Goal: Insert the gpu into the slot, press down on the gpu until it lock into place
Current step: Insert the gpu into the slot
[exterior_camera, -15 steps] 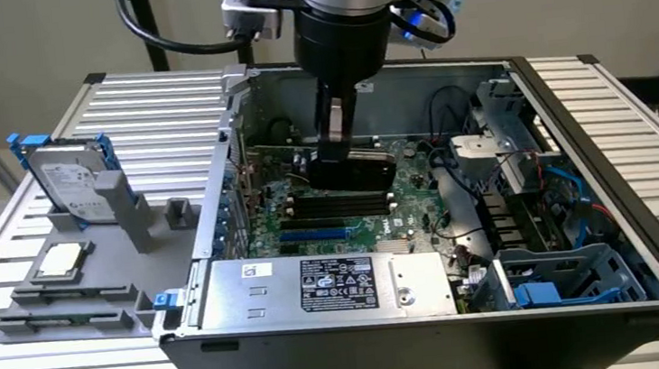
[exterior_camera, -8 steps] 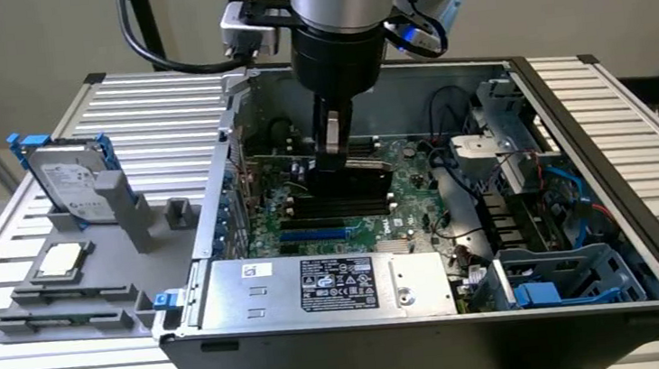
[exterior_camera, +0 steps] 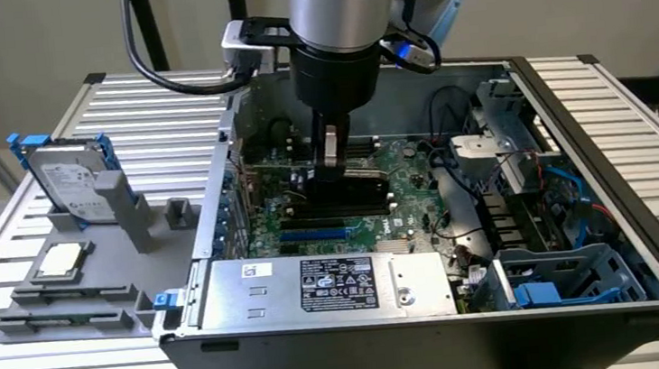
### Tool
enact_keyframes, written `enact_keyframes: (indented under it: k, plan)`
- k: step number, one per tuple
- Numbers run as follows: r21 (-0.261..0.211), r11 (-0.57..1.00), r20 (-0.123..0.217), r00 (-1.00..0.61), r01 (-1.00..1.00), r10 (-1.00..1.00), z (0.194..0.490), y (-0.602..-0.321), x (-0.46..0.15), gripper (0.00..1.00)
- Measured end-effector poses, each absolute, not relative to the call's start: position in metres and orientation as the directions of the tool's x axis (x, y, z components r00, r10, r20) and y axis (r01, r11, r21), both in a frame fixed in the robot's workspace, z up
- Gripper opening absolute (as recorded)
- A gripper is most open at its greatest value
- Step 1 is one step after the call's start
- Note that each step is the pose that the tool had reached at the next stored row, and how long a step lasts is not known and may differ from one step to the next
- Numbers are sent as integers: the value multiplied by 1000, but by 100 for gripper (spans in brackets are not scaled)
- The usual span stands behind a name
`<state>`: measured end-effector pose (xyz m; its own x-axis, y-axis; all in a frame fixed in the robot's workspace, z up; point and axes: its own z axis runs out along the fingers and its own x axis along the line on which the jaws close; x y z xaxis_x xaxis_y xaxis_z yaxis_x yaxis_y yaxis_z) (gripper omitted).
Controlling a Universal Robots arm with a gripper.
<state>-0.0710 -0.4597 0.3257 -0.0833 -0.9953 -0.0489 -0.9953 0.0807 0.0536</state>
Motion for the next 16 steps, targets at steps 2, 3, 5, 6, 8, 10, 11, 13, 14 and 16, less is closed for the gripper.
enact_keyframes:
  k: [2,3,5,6,8,10,11,13,14,16]
  plan:
    - [53,78,-49,-81,-995,-995,322,-460,-72,26]
    - [53,77,-50,-80,-996,-996,320,-460,-72,26]
    - [53,75,-50,-77,-996,-996,317,-460,-73,26]
    - [53,74,-51,-76,-996,-996,315,-460,-73,26]
    - [53,71,-51,-74,-996,-996,311,-460,-74,26]
    - [53,70,-52,-73,-996,-996,308,-460,-75,26]
    - [53,69,-52,-72,-996,-996,306,-460,-75,26]
    - [53,68,-53,-71,-996,-996,302,-460,-76,26]
    - [53,68,-53,-71,-996,-996,301,-460,-77,26]
    - [52,68,-53,-71,-996,-996,299,-460,-78,26]
